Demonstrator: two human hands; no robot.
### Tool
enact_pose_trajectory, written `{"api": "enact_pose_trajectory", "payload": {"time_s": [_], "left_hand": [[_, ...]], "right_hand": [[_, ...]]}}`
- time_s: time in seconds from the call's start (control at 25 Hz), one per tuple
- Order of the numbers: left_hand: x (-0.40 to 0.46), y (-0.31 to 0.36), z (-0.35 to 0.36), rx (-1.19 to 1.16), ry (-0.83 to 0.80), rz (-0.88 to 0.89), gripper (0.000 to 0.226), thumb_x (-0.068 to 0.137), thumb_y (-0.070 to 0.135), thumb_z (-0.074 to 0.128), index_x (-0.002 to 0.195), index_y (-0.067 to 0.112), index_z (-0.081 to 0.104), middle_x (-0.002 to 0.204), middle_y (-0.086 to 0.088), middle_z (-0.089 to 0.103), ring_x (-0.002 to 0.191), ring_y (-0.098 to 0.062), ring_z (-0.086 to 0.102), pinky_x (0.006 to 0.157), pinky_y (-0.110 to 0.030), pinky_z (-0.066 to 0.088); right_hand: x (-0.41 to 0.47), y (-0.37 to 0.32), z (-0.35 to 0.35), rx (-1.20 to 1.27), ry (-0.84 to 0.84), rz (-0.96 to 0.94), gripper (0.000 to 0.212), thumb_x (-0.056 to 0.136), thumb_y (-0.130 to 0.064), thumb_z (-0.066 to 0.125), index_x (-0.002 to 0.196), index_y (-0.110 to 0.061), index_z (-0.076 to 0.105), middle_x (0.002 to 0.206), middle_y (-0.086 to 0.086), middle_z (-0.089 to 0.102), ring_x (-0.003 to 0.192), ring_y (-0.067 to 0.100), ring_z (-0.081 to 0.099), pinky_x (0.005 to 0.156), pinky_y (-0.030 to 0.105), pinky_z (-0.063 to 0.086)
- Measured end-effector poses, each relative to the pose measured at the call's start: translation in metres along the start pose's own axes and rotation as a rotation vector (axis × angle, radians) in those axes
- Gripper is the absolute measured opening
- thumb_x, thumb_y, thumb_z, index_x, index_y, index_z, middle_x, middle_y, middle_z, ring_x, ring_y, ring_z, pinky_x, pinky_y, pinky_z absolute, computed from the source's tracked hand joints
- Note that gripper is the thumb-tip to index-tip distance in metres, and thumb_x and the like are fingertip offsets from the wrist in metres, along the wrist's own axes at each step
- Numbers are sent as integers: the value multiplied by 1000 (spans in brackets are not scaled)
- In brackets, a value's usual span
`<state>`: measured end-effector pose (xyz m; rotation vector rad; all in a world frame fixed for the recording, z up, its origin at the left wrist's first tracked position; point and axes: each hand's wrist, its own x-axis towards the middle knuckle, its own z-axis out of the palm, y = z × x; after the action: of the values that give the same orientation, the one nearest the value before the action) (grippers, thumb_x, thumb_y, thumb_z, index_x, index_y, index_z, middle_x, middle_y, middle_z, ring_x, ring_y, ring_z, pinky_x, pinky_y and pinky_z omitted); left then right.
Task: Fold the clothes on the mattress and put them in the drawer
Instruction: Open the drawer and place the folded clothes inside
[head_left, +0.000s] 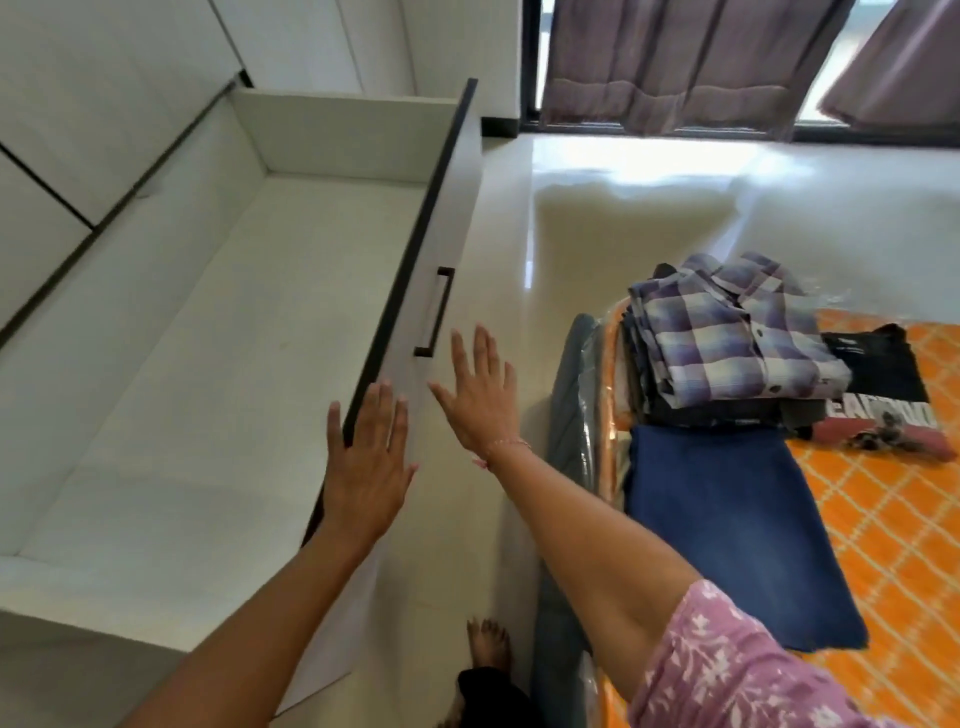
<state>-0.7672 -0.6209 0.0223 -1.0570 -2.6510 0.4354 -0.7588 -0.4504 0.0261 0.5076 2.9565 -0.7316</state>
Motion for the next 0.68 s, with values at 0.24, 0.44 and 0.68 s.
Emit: {"api": "enact_pose_trajectory", "payload": {"time_s": [0.24, 0.44, 0.68], "left_hand": [[62, 202, -26, -866, -596, -143, 89, 91, 61, 41, 152, 9, 4, 159, -16, 3, 147, -28, 4, 117, -47, 7], [65, 314, 21, -1558, -852, -504, 106, 50, 56, 80, 138, 10, 43, 136, -9, 54, 122, -24, 54, 105, -38, 43], [52, 315, 70, -1579, -1005, -671, 110, 32, 72, 85, 128, 29, 54, 130, 5, 57, 114, -18, 60, 98, -39, 50]], "right_hand": [[-120, 206, -17, -206, 64, 340, 81, 86, -66, 9, 151, -17, 9, 158, 16, 8, 146, 30, 9, 111, 59, 17], [-195, 320, -30, -44, 113, 672, 88, 88, -70, 34, 153, -17, 8, 158, 13, 13, 146, 30, 14, 114, 49, 17], [-212, 375, -11, 874, -30, 954, 81, 61, -80, 64, 124, -29, 56, 118, -4, 65, 101, 20, 65, 90, 44, 51]]}}
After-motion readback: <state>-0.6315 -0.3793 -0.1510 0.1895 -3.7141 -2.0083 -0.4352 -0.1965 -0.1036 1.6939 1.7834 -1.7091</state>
